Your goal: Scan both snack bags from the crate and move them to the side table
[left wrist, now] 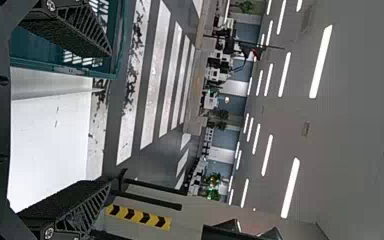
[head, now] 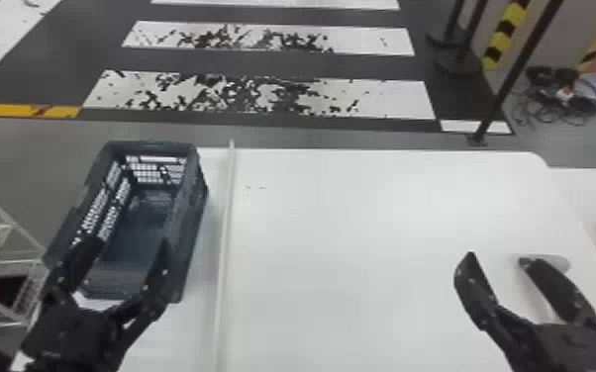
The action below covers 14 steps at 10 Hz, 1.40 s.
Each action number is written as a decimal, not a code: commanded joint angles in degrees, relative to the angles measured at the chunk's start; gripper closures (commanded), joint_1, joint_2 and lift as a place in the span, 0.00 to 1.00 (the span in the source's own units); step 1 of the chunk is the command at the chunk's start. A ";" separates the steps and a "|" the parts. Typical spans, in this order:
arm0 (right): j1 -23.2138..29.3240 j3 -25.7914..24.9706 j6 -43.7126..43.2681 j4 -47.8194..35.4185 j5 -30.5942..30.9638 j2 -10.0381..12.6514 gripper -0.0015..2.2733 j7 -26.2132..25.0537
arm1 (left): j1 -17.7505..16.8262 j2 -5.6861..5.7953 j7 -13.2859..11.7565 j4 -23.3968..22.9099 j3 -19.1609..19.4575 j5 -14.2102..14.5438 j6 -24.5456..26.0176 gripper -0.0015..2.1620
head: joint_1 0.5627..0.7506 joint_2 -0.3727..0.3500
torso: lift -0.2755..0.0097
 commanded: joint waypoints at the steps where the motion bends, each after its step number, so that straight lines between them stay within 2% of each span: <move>1: 0.24 0.00 -0.05 -0.12 -0.09 0.00 0.05 0.00 | 0.23 0.00 -0.05 0.01 0.43 0.30 0.00 0.04 | 0.70 0.51 | 0.86; 5: 1.56 -0.17 -3.22 -0.64 -1.14 0.00 0.05 0.09 | 0.93 -0.17 -0.58 -0.08 0.86 0.39 -1.23 0.04 | 0.70 0.52 | 0.86; 14: 1.38 -0.17 -3.39 -0.55 -1.32 0.00 0.06 0.09 | 0.93 -0.17 -0.84 0.10 1.13 0.47 -1.41 0.04 | 0.70 0.52 | 0.86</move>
